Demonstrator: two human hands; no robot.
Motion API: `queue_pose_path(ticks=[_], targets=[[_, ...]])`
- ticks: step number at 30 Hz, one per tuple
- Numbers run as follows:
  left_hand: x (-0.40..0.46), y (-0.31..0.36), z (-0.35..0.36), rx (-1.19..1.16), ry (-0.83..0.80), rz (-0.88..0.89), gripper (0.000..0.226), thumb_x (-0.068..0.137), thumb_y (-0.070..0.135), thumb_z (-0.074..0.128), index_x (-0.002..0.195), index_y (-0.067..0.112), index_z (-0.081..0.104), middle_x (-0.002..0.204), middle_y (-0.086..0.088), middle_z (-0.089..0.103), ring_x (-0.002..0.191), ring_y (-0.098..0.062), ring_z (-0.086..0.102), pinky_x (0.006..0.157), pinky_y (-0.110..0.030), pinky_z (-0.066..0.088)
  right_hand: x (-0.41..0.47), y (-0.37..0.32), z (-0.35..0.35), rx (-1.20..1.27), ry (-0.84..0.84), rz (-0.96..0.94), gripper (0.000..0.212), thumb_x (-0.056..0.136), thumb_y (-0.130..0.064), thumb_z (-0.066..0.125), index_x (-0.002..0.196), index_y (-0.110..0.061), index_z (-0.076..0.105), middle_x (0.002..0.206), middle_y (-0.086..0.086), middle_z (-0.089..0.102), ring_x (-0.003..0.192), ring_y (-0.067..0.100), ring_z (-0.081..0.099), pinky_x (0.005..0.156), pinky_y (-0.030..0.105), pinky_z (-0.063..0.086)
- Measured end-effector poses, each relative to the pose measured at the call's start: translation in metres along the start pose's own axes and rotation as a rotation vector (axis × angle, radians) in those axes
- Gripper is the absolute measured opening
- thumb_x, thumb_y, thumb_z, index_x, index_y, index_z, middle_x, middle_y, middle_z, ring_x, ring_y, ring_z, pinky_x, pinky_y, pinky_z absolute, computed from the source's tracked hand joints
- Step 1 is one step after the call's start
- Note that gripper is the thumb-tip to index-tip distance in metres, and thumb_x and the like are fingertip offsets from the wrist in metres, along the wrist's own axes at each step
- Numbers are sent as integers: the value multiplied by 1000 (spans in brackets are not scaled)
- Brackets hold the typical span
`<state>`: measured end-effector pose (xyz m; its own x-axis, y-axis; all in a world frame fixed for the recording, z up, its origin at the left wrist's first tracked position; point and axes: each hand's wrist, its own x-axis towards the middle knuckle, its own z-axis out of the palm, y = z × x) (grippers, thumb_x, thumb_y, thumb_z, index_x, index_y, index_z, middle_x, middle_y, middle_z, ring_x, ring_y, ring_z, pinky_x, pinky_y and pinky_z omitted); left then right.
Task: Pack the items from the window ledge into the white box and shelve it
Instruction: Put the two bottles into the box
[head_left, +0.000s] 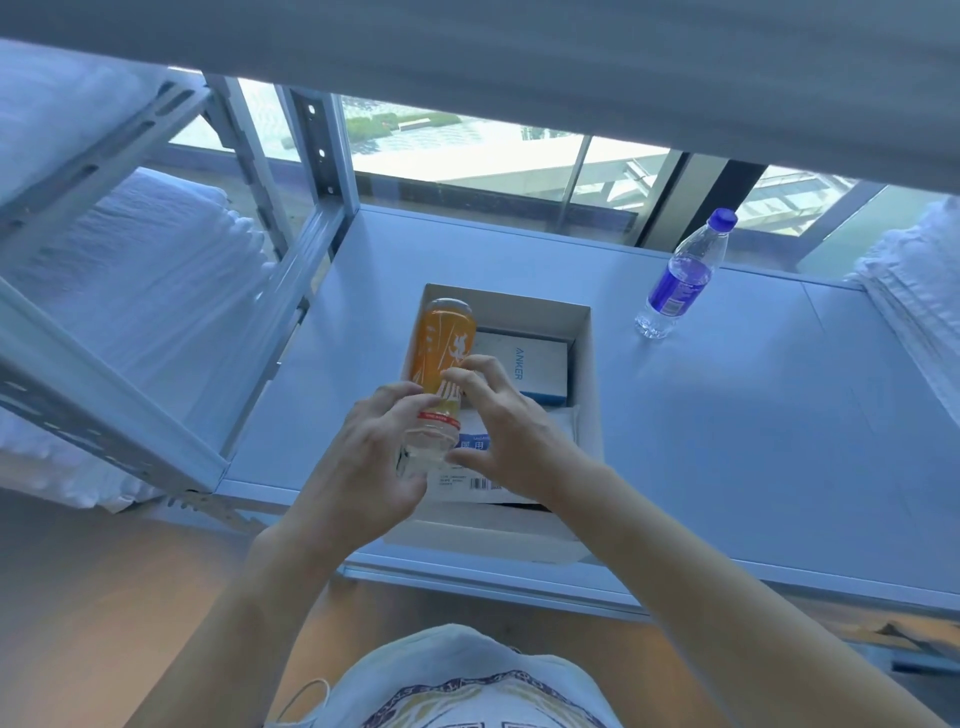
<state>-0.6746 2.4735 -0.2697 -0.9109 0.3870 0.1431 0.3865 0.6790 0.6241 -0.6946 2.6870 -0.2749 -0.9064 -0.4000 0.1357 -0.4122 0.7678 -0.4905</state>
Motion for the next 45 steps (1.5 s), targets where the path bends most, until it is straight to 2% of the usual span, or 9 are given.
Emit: queue_pose_path(ticks=[4, 9, 13, 20, 24, 28, 33, 41, 45], targets=[[1, 1, 1, 28, -28, -20, 75, 79, 15, 81, 147, 23, 50, 145, 11, 47, 128, -15, 47, 109, -30, 44, 2, 2, 4, -26, -77, 48, 93, 81, -31, 88, 157, -19, 34, 162, 0, 21, 114, 28, 64, 96, 42, 54], [2, 1, 1, 52, -36, -21, 69, 80, 5, 74, 144, 21, 54, 146, 9, 48, 129, -17, 47, 110, -32, 46, 1, 5, 6, -49, -68, 49, 88, 85, -24, 84, 157, -20, 35, 164, 0, 20, 111, 24, 64, 91, 34, 50], [1, 3, 1, 62, 6, -17, 61, 81, -1, 68, 139, 18, 59, 144, 6, 52, 130, -18, 47, 111, -38, 46, -1, 5, 6, -53, -63, 54, 84, 87, -15, 77, 158, -23, 33, 164, 0, 20, 97, 16, 59, 86, 34, 53], [11, 17, -3, 132, 105, 1, 51, 84, 16, 78, 133, 15, 64, 145, -4, 56, 146, -26, 39, 118, -51, 36, -3, 6, -5, -34, 10, 59, 80, 87, -15, 76, 156, -22, 37, 160, 0, 27, 89, 5, 47, 76, 25, 44], [21, 26, -2, 142, 105, 32, 53, 85, 20, 79, 135, 16, 63, 147, -5, 55, 146, -25, 38, 120, -49, 34, -11, 10, -18, -41, 45, 90, 80, 88, -19, 73, 156, -28, 34, 159, -6, 25, 88, 13, 54, 78, 34, 53], [33, 37, 6, 143, 99, 71, 51, 87, 18, 77, 135, 14, 62, 148, -4, 54, 147, -23, 38, 121, -48, 35, -22, 20, -37, -43, 83, 117, 78, 88, -19, 73, 156, -26, 36, 160, -6, 26, 101, 19, 61, 86, 37, 56], [46, 56, 21, 105, 83, 109, 49, 88, 17, 74, 135, 15, 63, 148, -3, 53, 148, -22, 37, 121, -48, 34, -36, 32, -59, -33, 162, 121, 70, 88, -15, 72, 152, -23, 44, 157, -5, 31, 124, 18, 55, 91, 34, 54], [66, 90, 53, 75, 95, 177, 46, 88, 18, 72, 133, 18, 63, 145, 0, 54, 145, -20, 38, 122, -39, 31, -61, 56, -88, -24, 259, 90, 54, 90, -10, 68, 142, -14, 55, 149, 2, 43, 131, 21, 53, 102, 44, 50], [76, 115, 68, 77, 84, 203, 46, 90, 19, 72, 135, 18, 62, 148, -1, 52, 145, -21, 38, 121, -42, 34, -72, 80, -105, -29, 345, 76, 47, 91, -11, 66, 138, -12, 59, 144, 4, 48, 130, 20, 54, 105, 39, 48]])
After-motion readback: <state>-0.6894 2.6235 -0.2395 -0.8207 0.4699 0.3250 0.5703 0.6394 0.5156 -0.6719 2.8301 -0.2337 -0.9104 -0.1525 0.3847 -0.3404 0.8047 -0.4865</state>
